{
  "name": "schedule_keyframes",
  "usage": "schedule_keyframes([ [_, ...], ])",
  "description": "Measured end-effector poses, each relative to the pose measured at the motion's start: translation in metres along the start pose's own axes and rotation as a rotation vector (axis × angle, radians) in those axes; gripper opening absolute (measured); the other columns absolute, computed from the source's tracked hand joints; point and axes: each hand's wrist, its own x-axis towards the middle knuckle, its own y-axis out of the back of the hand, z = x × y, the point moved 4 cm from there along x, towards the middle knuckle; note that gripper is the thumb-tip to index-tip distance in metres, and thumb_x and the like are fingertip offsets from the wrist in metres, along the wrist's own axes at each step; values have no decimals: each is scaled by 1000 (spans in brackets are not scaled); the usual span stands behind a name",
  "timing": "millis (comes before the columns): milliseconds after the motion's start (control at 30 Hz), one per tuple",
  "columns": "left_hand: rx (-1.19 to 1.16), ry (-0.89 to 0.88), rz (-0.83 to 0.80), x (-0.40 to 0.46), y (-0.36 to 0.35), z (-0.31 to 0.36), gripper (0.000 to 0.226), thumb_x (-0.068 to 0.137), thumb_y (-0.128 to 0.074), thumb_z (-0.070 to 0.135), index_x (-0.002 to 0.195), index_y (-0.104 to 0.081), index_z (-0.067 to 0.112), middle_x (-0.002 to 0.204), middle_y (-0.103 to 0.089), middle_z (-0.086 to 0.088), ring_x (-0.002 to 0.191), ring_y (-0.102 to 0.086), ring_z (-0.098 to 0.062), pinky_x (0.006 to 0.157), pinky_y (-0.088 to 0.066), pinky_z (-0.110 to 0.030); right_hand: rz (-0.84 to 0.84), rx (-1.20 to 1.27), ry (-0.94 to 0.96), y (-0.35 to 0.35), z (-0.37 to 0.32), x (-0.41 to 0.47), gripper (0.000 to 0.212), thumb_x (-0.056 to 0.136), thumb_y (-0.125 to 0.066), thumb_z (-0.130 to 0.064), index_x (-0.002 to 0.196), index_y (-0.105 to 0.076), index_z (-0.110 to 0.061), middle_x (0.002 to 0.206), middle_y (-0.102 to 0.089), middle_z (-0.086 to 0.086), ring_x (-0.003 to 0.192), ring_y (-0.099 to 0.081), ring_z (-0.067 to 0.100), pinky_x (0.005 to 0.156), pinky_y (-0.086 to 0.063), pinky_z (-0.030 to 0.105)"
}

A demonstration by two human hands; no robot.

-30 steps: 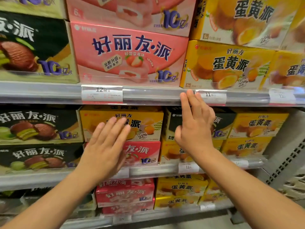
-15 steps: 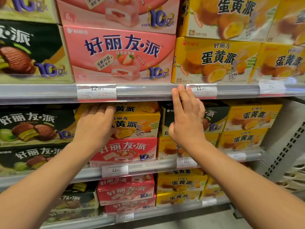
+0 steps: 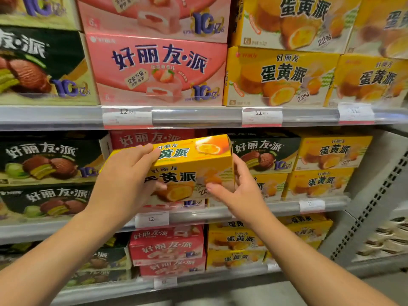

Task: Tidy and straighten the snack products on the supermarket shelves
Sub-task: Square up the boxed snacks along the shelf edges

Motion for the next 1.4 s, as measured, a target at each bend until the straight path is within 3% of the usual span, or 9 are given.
schedule_keyframes([
  [200, -76, 307, 13, -27, 2, 14, 76, 81, -68, 56, 140, -47, 13, 144, -46, -12, 133, -41, -32, 105, -30, -52, 51, 232, -40, 26, 20, -12, 57, 64, -82, -52, 115, -62, -36, 109, -72, -5, 97, -70, 15, 79, -57, 32],
  [300, -569, 826, -61, -62, -15, 6, 101, 64, -73, 60, 148, -30, 25, 146, -43, 0, 131, -42, -19, 105, -37, -40, 35, 323, -107, 34, 34, -21, 46, 65, -81, -56, 105, -66, -38, 109, -73, -1, 101, -70, 21, 82, -57, 37],
  [367, -934, 944, -162, -77, -31, 8, 88, 62, -79, 54, 141, -43, 35, 134, -60, 7, 119, -58, -15, 94, -48, -35, 25, 386, -149, 35, 43, -27, 53, 62, -83, -57, 106, -67, -34, 111, -73, 3, 103, -69, 24, 88, -55, 45],
  [467, -1220, 929, -245, -87, -41, 6, 58, 65, -84, 39, 119, -64, 37, 113, -73, 1, 103, -70, -20, 73, -57, -28, -40, 350, -217, 33, 49, -38, 68, 60, -83, -60, 113, -64, -23, 112, -72, 6, 104, -69, 25, 93, -52, 50],
  [600, -1327, 996, -246, -104, -45, -6, 68, 61, -92, 38, 122, -63, 30, 116, -72, -6, 104, -70, -26, 77, -57, -37, -176, -143, -126, 51, 22, -19, 73, 65, -66, -73, 127, -52, -39, 130, -60, -15, 111, -59, -1, 97, -50, 32],
  [700, -1343, 1038, -191, -124, -46, -10, 58, 67, -86, 28, 121, -64, 29, 113, -73, -7, 99, -71, -26, 65, -58, -25, -7, -598, 140, 83, -14, 29, 78, 81, -61, -62, 146, -36, -28, 149, -39, -5, 136, -35, 13, 111, -32, 36],
  [833, -1364, 1071, -136, -144, -44, -6, 54, 67, -82, 25, 119, -67, 26, 110, -73, -9, 90, -73, -20, 61, -55, -21, -62, -1149, 270, 95, -29, 78, 91, 81, -68, -54, 151, -22, -19, 152, -35, 11, 140, -30, 31, 116, -27, 46],
  [1133, -1339, 1069, -56, -143, -24, -15, 57, 64, -82, 26, 118, -66, 34, 106, -75, -6, 75, -73, -16, 48, -50, -19, -133, -1273, 75, 103, -11, 113, 98, 62, -80, -61, 141, -32, -26, 143, -45, 10, 132, -39, 36, 109, -30, 47],
  [1400, -1235, 984, 49, -135, -15, -44, 67, 61, -83, 28, 125, -63, 33, 115, -72, -1, 104, -70, -23, 84, -54, -42, -11, -1254, 244, 108, -22, 78, 87, 69, -77, -58, 138, -42, -20, 120, -63, 11, 113, -56, 34, 98, -42, 45],
])
